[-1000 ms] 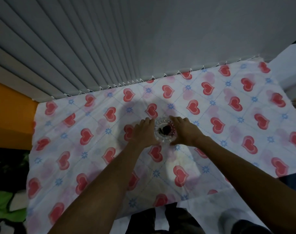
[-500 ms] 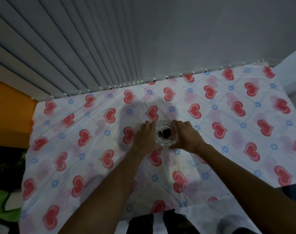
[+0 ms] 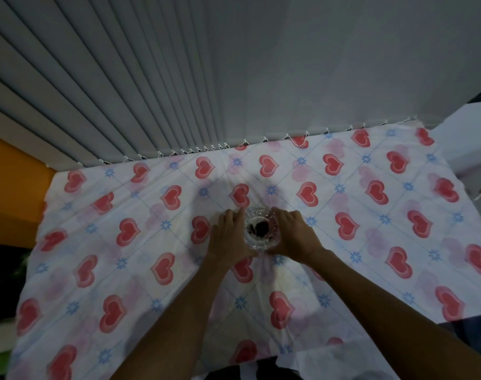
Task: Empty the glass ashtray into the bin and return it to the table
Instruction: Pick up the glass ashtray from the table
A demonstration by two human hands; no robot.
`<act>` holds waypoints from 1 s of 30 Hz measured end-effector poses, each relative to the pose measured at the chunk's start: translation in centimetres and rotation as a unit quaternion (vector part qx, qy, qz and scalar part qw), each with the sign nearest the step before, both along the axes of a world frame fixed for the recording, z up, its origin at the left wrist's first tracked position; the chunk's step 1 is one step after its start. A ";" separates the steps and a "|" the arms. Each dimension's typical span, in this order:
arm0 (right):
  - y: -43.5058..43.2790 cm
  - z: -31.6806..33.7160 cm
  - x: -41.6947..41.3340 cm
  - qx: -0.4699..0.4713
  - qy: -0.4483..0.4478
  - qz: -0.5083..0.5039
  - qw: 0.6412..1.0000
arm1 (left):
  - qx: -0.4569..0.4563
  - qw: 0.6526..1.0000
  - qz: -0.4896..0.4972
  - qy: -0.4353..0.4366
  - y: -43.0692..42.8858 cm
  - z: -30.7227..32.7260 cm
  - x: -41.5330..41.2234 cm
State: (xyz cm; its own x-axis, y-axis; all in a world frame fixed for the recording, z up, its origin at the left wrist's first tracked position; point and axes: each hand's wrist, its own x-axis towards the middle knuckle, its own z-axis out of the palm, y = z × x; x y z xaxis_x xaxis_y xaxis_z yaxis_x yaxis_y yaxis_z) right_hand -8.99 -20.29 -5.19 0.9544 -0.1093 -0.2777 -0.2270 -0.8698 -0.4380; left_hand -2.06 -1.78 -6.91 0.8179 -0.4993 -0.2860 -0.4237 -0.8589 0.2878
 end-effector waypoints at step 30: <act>0.5 1.4 -3.0 -0.012 -0.055 0.037 0.998 | -0.159 0.985 -0.001 0.065 2.5 1.6 -1.9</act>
